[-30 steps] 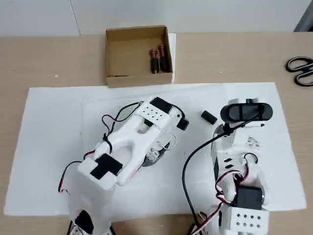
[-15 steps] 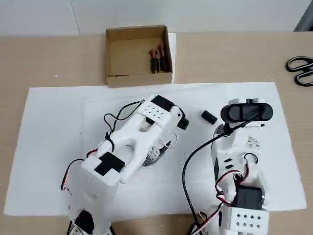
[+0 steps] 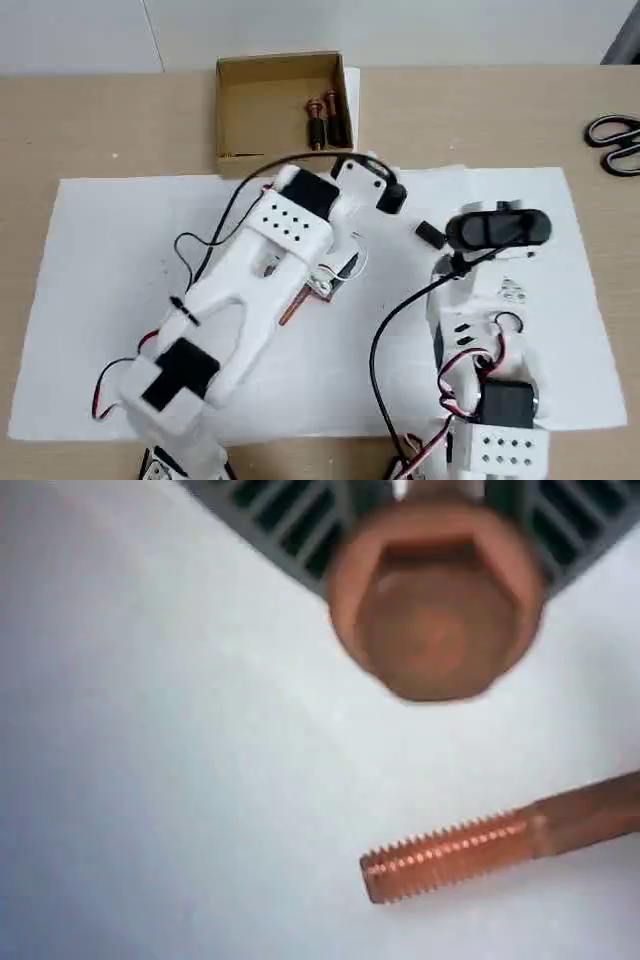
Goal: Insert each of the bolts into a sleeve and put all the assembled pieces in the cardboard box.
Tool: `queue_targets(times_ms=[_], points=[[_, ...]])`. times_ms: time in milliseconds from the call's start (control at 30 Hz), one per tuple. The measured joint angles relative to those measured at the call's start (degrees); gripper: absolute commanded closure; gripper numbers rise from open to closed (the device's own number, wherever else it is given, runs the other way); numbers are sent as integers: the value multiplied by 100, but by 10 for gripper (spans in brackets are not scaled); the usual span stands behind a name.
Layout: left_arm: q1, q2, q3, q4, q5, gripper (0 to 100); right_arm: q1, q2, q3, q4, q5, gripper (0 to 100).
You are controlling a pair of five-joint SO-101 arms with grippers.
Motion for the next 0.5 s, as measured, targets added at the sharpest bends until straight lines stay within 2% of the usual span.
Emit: queue_targets(times_ms=[200, 500], points=[[-97, -774, 0, 18, -18, 994, -765, 0, 0, 0, -62, 995], [-1081, -2268, 0, 35, 18, 994, -2057, 0, -360, 0, -141, 995]])
